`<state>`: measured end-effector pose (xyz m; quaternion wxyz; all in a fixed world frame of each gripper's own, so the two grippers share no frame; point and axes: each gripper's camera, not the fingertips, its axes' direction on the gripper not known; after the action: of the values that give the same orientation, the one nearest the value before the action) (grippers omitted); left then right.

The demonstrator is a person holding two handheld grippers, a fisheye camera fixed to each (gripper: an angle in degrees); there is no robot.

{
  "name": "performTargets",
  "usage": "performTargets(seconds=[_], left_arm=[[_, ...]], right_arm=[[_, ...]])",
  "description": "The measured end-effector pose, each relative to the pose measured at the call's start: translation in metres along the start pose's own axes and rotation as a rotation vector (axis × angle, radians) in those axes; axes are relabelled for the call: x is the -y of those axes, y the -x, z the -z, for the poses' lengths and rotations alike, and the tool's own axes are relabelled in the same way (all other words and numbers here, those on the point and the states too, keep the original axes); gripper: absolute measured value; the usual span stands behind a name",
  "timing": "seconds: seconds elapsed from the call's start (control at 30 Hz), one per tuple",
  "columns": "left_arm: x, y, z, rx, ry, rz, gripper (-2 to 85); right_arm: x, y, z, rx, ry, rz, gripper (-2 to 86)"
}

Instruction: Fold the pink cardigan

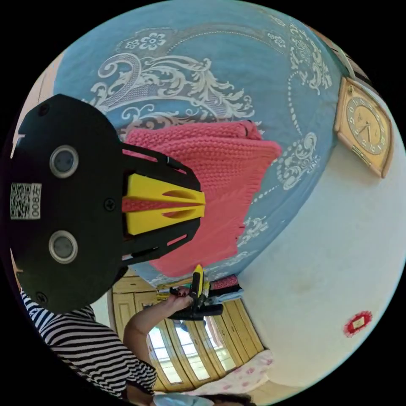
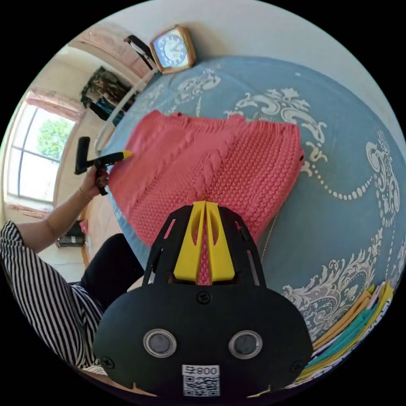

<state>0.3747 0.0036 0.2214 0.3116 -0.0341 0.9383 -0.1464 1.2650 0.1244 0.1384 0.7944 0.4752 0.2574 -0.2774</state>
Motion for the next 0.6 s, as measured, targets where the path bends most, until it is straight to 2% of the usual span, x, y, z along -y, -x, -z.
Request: performTargets(seconds=[0.03,0.07,0.1,0.17,0.23,0.33,0.53,0.6], left_arm=[[-0.009,0.0,-0.009,0.068,0.06,0.01,0.7],[-0.016,0.004,-0.017,0.157,0.121,0.033,0.6],[-0.02,0.006,-0.019,0.159,0.139,0.031,0.6],[-0.026,0.007,0.0,0.128,0.108,0.083,0.5],[-0.033,-0.008,0.022,0.172,0.082,0.055,0.5],[-0.059,-0.03,0.059,0.141,0.042,0.008,0.9],[-0.145,0.002,0.123,0.083,-0.12,0.248,1.0],[-0.161,0.015,0.124,0.072,-0.1,0.292,1.0]], right_arm=[[0.001,0.005,-0.02,-0.073,0.081,-0.01,0.4],[0.002,0.002,-0.032,-0.064,0.119,-0.036,0.3],[0.002,-0.001,-0.032,-0.022,0.102,-0.061,0.3],[0.0,-0.004,-0.016,0.073,0.047,-0.141,0.5],[-0.009,0.003,-0.001,0.065,0.005,-0.153,0.7],[-0.042,0.013,0.023,0.106,-0.076,-0.211,1.6],[-0.129,0.029,0.033,0.228,-0.249,-0.419,5.2],[-0.132,0.035,0.016,0.27,-0.193,-0.443,5.5]])
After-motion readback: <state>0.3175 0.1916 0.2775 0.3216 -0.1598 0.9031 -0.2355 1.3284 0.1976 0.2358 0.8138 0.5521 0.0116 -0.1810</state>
